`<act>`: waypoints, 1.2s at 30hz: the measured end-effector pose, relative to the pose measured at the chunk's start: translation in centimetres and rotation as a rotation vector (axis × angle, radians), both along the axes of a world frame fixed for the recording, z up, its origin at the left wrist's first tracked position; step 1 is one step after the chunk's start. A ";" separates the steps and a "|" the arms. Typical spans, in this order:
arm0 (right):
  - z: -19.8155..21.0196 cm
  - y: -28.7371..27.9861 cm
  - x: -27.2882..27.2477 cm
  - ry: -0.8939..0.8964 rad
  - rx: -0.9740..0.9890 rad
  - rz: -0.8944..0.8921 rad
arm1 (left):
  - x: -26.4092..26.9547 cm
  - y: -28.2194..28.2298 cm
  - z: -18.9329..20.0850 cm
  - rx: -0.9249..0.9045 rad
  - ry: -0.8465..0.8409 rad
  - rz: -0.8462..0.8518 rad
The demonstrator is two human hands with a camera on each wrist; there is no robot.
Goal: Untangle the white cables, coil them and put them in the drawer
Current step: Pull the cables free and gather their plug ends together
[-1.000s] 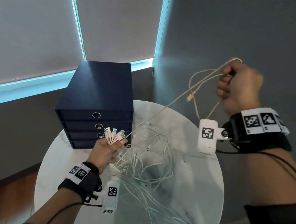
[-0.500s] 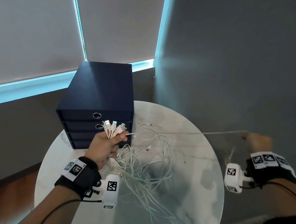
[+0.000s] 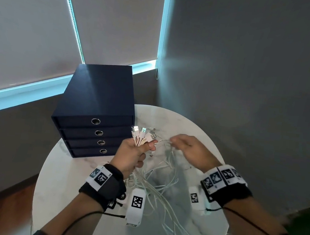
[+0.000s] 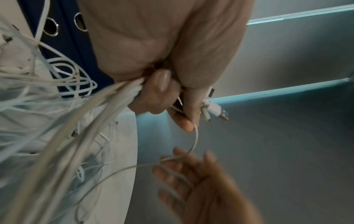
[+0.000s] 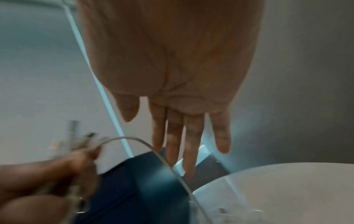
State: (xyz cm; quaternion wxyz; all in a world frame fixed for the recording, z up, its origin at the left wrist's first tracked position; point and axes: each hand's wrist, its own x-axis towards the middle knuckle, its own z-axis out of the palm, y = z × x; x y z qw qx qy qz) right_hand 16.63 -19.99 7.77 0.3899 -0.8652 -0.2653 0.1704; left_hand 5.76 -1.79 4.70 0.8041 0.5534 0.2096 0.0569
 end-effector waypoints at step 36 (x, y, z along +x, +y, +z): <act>-3.3 6.0 -8.0 -0.032 0.313 -0.247 | -0.2 -1.9 -0.5 -0.285 -0.015 0.060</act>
